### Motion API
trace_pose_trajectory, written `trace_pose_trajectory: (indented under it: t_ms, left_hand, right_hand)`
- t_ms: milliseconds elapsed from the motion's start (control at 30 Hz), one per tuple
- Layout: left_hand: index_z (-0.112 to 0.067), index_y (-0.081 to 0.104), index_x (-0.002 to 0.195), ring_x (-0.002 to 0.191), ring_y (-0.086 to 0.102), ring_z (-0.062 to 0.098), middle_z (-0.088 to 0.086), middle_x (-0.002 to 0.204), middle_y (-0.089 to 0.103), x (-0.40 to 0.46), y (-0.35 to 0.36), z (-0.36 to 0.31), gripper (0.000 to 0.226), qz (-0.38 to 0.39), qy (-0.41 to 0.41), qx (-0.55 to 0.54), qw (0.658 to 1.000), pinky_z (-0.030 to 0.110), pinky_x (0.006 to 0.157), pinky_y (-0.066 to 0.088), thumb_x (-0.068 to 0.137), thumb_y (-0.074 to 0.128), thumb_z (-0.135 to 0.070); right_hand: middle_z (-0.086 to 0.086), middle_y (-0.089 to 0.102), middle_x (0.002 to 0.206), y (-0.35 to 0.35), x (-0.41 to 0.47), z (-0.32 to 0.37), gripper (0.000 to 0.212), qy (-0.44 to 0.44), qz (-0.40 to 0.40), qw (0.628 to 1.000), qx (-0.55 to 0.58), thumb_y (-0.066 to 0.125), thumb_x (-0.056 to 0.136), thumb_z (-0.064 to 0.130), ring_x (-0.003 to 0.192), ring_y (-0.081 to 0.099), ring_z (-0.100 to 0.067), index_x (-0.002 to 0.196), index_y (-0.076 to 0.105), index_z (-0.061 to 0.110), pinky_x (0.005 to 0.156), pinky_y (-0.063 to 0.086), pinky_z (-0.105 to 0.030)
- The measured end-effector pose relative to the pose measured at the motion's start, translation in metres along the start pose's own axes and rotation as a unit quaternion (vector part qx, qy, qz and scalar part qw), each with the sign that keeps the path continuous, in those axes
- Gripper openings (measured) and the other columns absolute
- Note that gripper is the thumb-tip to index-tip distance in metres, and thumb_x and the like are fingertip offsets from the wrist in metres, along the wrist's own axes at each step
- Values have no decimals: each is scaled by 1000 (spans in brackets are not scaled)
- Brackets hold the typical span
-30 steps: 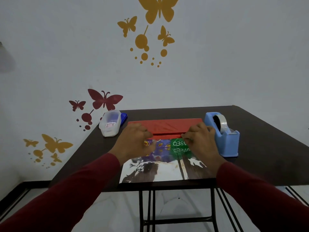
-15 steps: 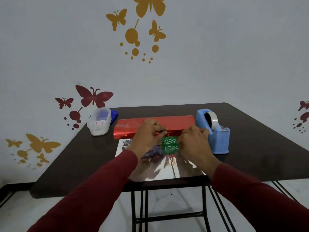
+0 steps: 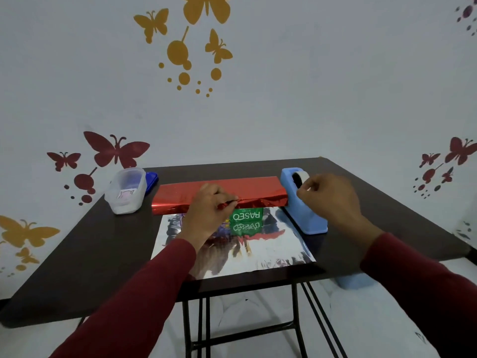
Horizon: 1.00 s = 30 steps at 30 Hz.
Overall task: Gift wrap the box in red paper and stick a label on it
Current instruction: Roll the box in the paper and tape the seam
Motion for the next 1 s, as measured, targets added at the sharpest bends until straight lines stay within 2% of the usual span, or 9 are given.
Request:
trace_pose_trajectory:
  t_ms: [67,133,233,300,467,633,733,867,1000]
  left_hand:
    - [-19,82,100,87,50,14,-8,85,62,0,0,0,16,-1,-6,1,1000,27,71,41,84,83,-23]
    - [-18,82,100,86,49,13,-6,85,63,0,-1,-2,16,-1,-3,2,1000,19,71,37,84,83,-22]
    - [-17,83,100,86,51,15,-2,85,65,0,-2,-4,16,0,-1,-1,1000,21,71,37,85,83,-21]
    - [-17,82,100,87,51,14,-2,85,65,-1,-3,-4,16,2,-3,-1,1000,19,70,36,85,82,-21]
    - [-16,82,100,86,51,16,-2,84,62,-1,-2,-3,16,4,-2,-3,1000,19,70,38,85,82,-20]
    - [-17,83,100,87,50,14,-4,83,62,-1,-2,-2,16,4,0,-4,1000,17,71,36,85,82,-20]
    - [-16,83,100,87,50,13,-4,83,63,0,-2,-1,15,4,1,-1,1000,16,71,37,85,82,-20]
    - [-17,82,100,87,50,13,-4,83,62,0,-1,-2,15,7,-4,-2,1000,16,72,37,85,82,-21]
    - [-17,82,101,89,51,13,-4,85,62,0,-1,-2,15,12,-5,-5,1000,17,73,39,87,81,-22]
  right_hand:
    - [-3,67,81,-7,11,-17,25,74,28,996,-30,60,80,39,70,63,-25,69,66,17,61,46,-29]
    - [-10,61,89,-7,18,-31,31,144,76,986,28,61,78,47,74,61,-29,75,61,16,66,53,-37]
    - [-18,64,102,2,16,-39,30,272,172,922,214,71,89,33,81,66,-33,104,65,7,61,59,-39]
    - [-18,59,111,5,14,-40,33,317,213,884,270,72,92,25,87,66,-39,117,62,6,52,60,-41]
    - [-15,52,134,10,26,-44,24,337,221,850,338,71,94,10,119,55,-37,117,65,4,44,58,-49]
    - [-10,54,142,8,22,-42,12,324,189,823,426,71,96,17,137,43,-37,107,72,12,66,56,-70]
    - [-11,62,135,6,12,-43,20,305,146,814,472,73,94,17,131,52,-35,112,72,9,76,52,-77]
    - [-15,71,109,10,-8,-51,23,282,86,810,507,74,91,8,109,67,-37,109,69,-5,65,60,-59]
    - [-24,70,119,15,-15,-56,25,287,68,808,509,75,88,4,107,69,-39,108,66,-8,65,62,-52]
Point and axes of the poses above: each hand's wrist, its own x-axis towards the middle knuckle, its own y-axis out of the palm, z = x × y, the point moved 4 cm from there along x, towards the middle knuckle
